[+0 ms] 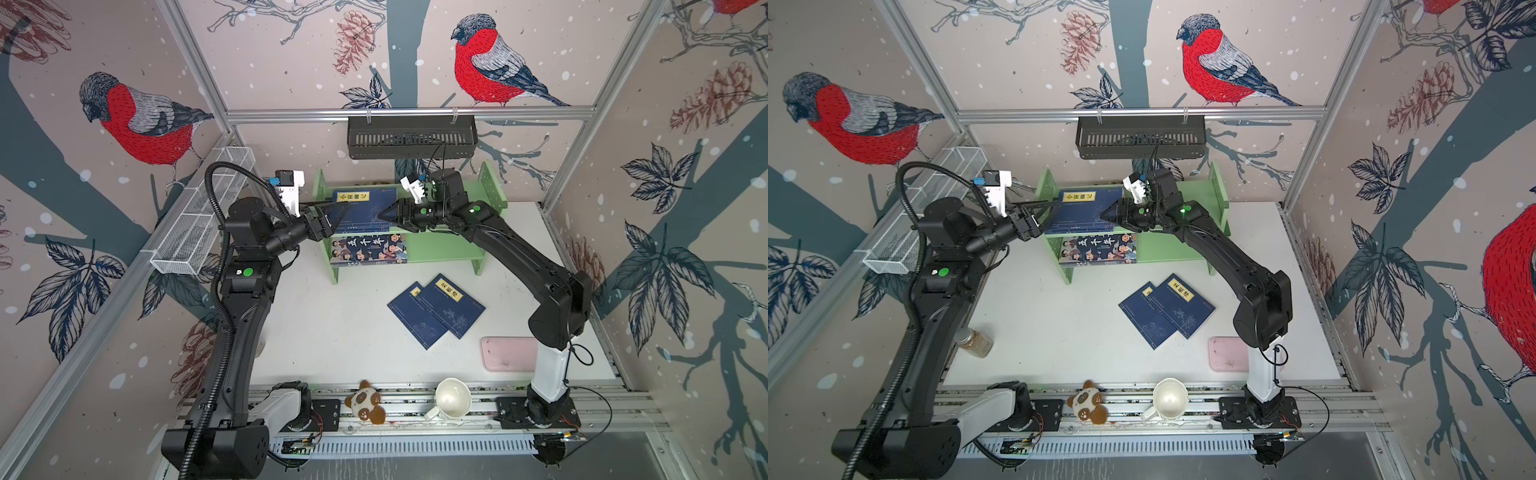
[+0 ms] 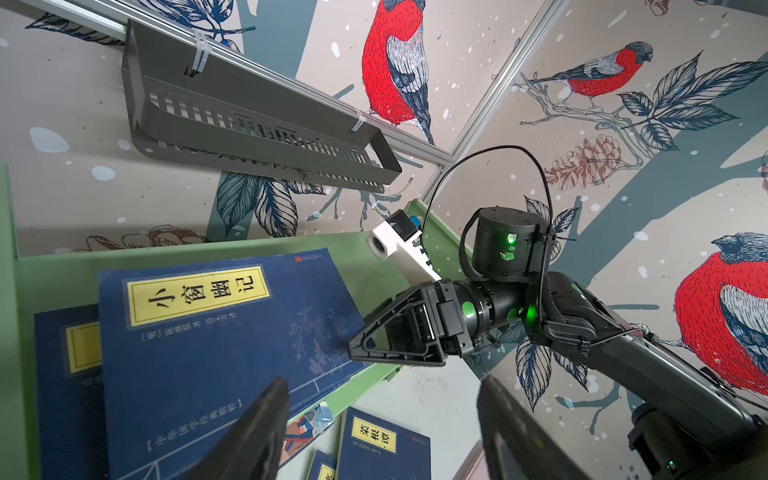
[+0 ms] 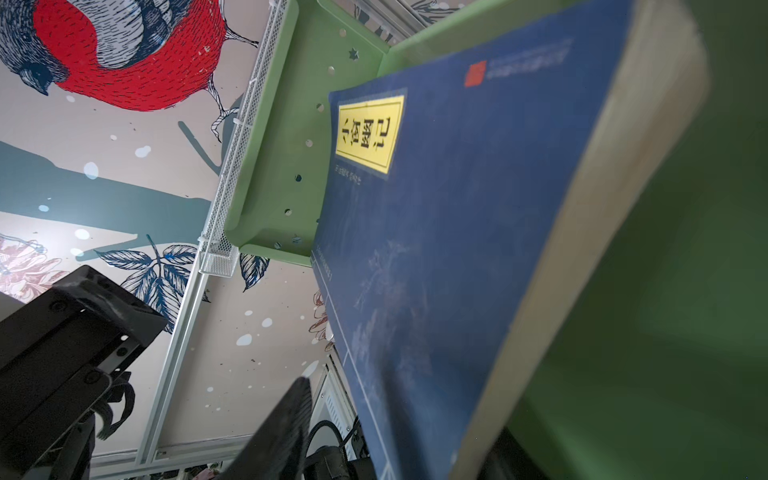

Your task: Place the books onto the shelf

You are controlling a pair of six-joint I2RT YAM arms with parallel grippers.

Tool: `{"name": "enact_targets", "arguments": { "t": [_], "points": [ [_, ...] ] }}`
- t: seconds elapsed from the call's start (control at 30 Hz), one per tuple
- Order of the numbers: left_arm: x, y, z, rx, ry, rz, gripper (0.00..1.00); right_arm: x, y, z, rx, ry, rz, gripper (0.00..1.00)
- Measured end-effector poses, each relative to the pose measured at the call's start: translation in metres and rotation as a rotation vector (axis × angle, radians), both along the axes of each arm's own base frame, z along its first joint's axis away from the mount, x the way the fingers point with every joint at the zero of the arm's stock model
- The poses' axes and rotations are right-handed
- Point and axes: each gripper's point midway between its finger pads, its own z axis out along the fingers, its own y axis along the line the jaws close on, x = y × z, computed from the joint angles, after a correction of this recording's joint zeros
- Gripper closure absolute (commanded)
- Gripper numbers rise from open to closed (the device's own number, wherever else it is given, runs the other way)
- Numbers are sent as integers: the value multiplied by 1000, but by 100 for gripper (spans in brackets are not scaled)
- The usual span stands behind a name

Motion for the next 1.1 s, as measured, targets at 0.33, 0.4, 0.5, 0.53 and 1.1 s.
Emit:
{"name": "enact_targets", "arguments": {
  "t": [0.33, 0.4, 0.5, 0.53, 1.1],
  "points": [
    [0, 0, -5, 7, 21, 0, 28, 10, -14, -8, -76, -22, -81, 51],
    [-1, 0, -7, 8, 29, -1, 28, 11, -15, -8, -84, -33, -86, 55],
    [-1, 0, -8, 10, 33, 0, 28, 14, -17, -2, -93, -52, -96, 58],
    [-1, 0, -8, 14, 28, -1, 28, 15, -17, -1, -96, -63, -99, 60],
    [-2, 0, -9, 14, 32, -1, 28, 17, -15, -12, -159, -94, -93, 87]
  ]
}}
